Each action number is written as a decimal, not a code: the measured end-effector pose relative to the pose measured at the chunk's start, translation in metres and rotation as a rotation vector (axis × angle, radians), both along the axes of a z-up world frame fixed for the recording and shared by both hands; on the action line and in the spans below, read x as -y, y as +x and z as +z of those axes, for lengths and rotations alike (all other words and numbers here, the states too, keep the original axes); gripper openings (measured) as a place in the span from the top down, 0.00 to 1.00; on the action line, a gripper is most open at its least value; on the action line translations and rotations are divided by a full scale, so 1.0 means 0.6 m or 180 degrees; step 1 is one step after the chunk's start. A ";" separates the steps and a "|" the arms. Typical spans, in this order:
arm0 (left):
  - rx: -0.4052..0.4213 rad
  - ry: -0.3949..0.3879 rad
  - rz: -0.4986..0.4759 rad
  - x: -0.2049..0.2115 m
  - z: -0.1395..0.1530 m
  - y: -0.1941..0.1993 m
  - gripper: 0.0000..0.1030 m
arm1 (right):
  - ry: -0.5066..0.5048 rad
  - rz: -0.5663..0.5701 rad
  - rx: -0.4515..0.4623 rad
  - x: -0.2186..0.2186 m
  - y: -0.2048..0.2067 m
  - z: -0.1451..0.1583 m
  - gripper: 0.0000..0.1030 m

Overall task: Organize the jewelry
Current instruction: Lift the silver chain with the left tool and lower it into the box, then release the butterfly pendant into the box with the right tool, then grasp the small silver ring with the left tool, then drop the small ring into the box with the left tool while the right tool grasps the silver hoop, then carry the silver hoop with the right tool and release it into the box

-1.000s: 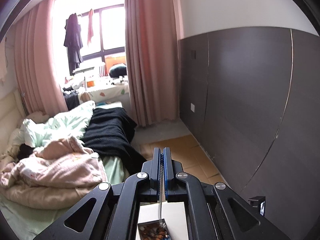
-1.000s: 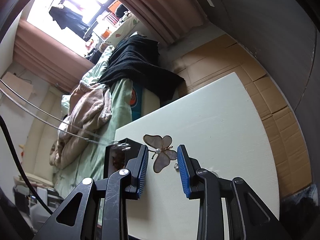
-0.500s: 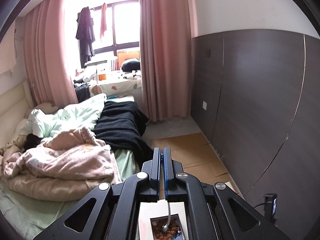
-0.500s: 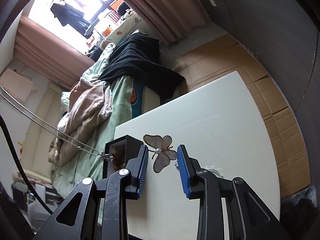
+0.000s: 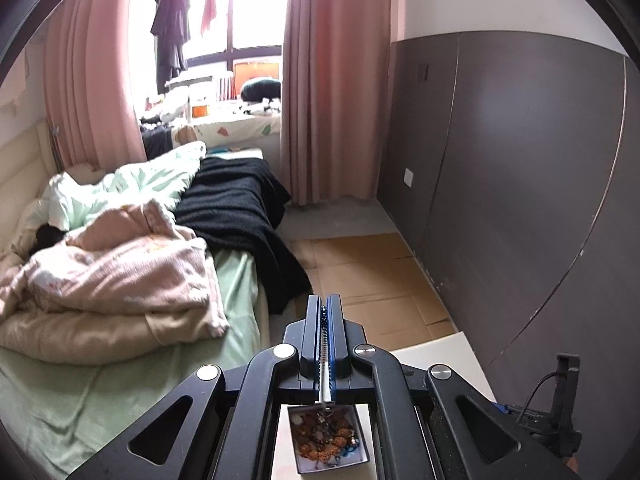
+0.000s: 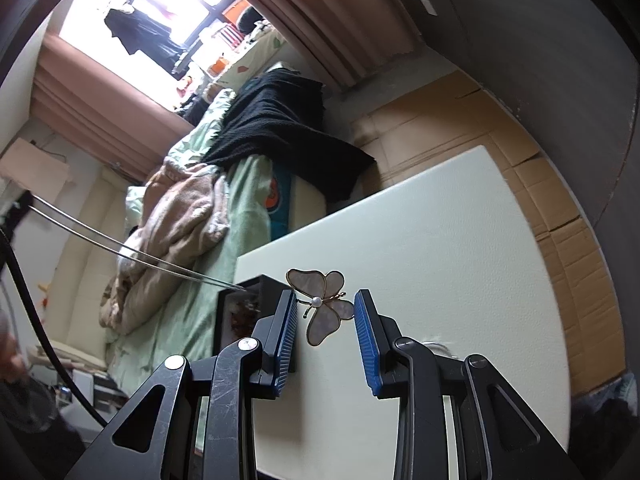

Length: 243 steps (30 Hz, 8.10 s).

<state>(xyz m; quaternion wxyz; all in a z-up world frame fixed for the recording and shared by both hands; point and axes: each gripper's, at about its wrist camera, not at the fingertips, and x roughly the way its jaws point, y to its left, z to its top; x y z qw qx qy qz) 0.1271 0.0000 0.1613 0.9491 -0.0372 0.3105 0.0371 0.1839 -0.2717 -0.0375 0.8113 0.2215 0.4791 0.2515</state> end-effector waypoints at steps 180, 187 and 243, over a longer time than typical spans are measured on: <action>-0.0904 -0.0871 -0.0216 -0.011 -0.339 -0.014 0.88 | -0.1424 0.0034 -0.0367 -0.013 -0.032 -0.110 0.96; -0.1013 -0.1042 -0.0076 -0.037 -0.354 0.003 0.87 | -0.0917 0.0109 -0.0247 -0.038 -0.033 -0.088 0.96; -0.0685 -0.0834 -0.0222 -0.027 -0.303 -0.067 0.00 | -0.0603 -0.0010 0.0173 -0.059 -0.076 -0.008 0.00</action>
